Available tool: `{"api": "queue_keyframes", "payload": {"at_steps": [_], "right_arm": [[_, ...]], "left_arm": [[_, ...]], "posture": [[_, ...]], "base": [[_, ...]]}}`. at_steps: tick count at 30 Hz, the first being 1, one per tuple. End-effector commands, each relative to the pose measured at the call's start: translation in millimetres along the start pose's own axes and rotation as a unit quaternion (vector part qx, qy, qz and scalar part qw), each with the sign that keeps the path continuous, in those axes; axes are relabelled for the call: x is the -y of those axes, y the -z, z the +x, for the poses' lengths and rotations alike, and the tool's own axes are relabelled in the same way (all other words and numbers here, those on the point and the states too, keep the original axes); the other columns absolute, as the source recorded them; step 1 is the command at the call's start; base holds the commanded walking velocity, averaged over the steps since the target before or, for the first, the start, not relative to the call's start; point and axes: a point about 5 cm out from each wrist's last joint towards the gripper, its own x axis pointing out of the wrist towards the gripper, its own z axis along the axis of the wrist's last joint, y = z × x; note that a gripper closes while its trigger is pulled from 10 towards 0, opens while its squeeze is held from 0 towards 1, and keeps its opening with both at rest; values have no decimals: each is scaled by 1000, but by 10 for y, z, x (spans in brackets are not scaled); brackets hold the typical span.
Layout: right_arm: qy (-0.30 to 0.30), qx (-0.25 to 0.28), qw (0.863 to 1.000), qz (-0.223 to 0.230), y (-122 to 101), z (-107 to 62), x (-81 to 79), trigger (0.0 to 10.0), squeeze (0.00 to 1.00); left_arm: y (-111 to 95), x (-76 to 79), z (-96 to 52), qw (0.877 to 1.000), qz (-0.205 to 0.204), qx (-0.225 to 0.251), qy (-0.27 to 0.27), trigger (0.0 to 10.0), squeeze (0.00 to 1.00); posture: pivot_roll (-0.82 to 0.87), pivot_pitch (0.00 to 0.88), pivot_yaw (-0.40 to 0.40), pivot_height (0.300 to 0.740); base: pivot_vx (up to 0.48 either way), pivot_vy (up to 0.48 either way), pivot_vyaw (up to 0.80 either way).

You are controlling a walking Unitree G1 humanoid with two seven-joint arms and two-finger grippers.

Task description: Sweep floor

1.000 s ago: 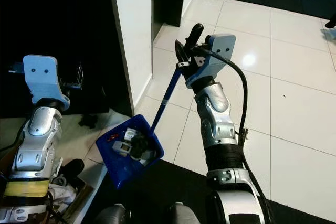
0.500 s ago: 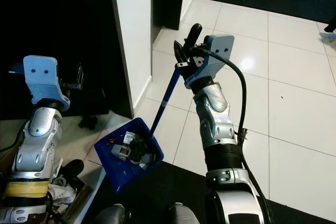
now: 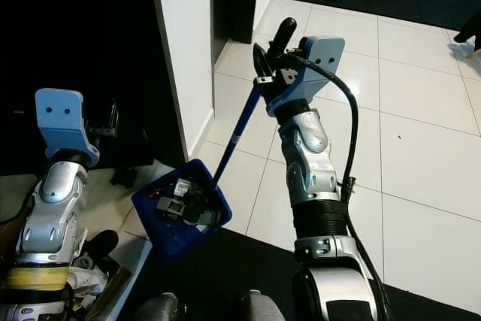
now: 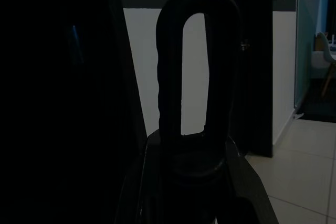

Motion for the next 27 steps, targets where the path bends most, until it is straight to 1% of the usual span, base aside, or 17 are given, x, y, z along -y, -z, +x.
{"api": "queue_keyframes", "payload": {"at_steps": [1,7,27], "right_arm": [[12,31,999,-11,-131,25,28,10000,0],[21,30,999,-15,-127,23,58,10000,0],[30,31,999,-20,-130,19,82,10000,0]], "left_arm": [[-1,19,-16,1000,4,-3,2,10000,0],[-6,22,-14,1000,4,-3,2,10000,0],[-21,33,-8,1000,3,-2,5,10000,0]], "posture": [[37,71,-3,740],[37,71,-2,740],[36,73,-1,740]], "base": [[0,0,463],[0,0,720],[0,0,794]]}}
